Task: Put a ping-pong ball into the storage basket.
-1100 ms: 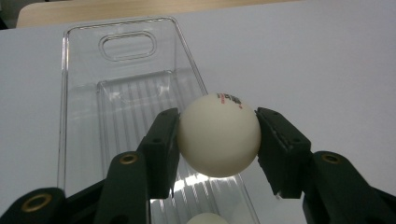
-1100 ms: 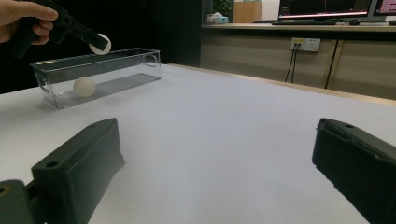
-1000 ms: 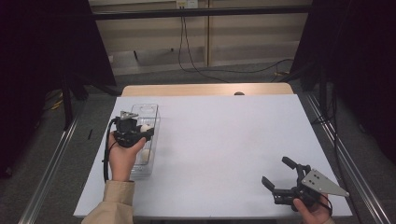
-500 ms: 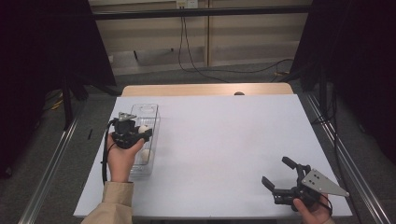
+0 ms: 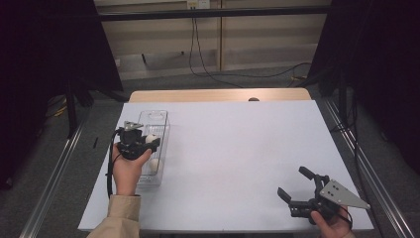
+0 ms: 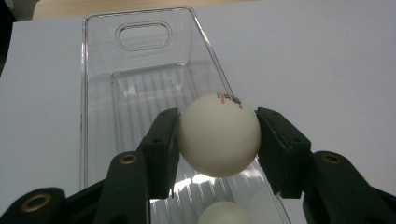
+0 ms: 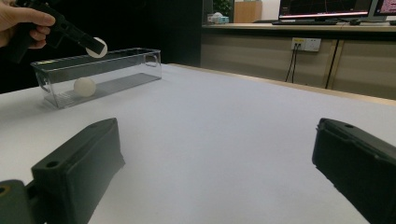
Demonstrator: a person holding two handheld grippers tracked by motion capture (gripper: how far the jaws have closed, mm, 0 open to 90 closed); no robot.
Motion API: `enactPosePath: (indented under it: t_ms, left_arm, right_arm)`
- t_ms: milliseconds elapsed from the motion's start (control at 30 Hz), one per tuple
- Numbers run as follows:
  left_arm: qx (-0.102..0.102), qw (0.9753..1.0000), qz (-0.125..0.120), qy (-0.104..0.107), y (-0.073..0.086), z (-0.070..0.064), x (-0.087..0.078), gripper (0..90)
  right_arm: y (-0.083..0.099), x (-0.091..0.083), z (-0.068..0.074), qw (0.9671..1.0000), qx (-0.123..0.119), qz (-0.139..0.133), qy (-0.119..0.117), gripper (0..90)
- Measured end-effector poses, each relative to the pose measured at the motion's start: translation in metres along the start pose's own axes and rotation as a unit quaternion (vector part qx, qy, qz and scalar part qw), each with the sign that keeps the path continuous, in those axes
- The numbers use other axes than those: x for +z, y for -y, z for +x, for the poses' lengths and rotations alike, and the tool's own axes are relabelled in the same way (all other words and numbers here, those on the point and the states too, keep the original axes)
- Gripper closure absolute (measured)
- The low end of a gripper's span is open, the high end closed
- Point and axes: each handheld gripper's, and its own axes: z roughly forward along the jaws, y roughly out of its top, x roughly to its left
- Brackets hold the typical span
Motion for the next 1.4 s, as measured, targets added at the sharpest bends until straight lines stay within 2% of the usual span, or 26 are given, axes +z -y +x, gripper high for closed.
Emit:
enactPosePath:
  t_ms: [767, 933, 1400]
  left_arm:
    - [-0.008, 1.0, -0.004, -0.003, 0.01, 0.004, -0.001, 51.2]
    - [0.0, 1.0, -0.001, -0.007, 0.012, 0.004, -0.001, 51.2]
    - [-0.003, 1.0, 0.004, -0.006, 0.017, 0.004, 0.001, 51.1]
  right_arm:
    - [0.0, 0.0, 0.001, 1.0, 0.0, 0.001, -0.001, 0.8]
    - [0.0, 0.0, 0.001, 1.0, 0.0, 0.001, -0.001, 0.8]
    - [0.0, 0.0, 0.001, 1.0, 0.0, 0.001, -0.001, 0.9]
